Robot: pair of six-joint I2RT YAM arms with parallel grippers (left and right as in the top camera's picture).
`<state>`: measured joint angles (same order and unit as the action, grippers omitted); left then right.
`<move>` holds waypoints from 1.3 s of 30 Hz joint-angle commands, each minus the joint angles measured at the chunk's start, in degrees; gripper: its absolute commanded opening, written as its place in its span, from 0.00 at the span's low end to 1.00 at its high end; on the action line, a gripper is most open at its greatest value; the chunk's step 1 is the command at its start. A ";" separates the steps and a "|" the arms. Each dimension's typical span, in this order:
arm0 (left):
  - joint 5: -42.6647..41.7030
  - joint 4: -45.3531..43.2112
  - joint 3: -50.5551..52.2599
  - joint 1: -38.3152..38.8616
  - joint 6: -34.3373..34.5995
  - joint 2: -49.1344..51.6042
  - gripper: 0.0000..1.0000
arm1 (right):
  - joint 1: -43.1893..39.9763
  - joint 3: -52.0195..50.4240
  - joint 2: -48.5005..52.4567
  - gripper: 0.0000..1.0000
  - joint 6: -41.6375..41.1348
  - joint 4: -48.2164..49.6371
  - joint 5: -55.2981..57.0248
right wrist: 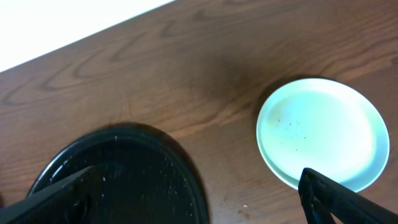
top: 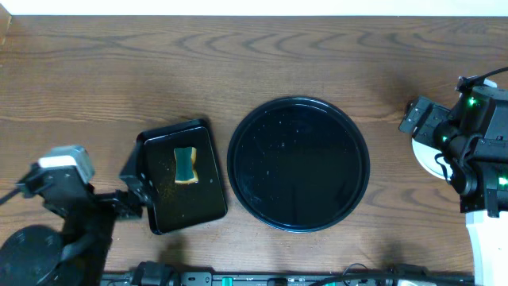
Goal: Clean dirty plates on tray and stack at the side
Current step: 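Place the sponge on the small black tray and open the left gripper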
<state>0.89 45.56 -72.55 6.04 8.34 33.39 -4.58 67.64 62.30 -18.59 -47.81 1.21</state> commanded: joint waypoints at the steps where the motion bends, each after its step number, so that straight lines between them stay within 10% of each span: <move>1: 1.07 -11.21 -0.17 -0.15 -8.92 0.13 0.91 | 0.48 0.98 -0.09 0.99 0.87 -0.02 0.00; 15: -9.16 -51.76 15.04 -3.28 -20.31 -10.80 0.91 | 0.48 0.98 -0.09 0.99 0.87 -0.02 0.00; 39: -13.62 -69.35 60.30 -4.04 -20.06 -33.16 0.91 | 0.48 0.98 -0.09 0.99 0.87 -0.02 0.00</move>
<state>-11.90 -22.31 -13.47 2.28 -10.98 1.80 -4.58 67.77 62.30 -18.59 -47.77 1.21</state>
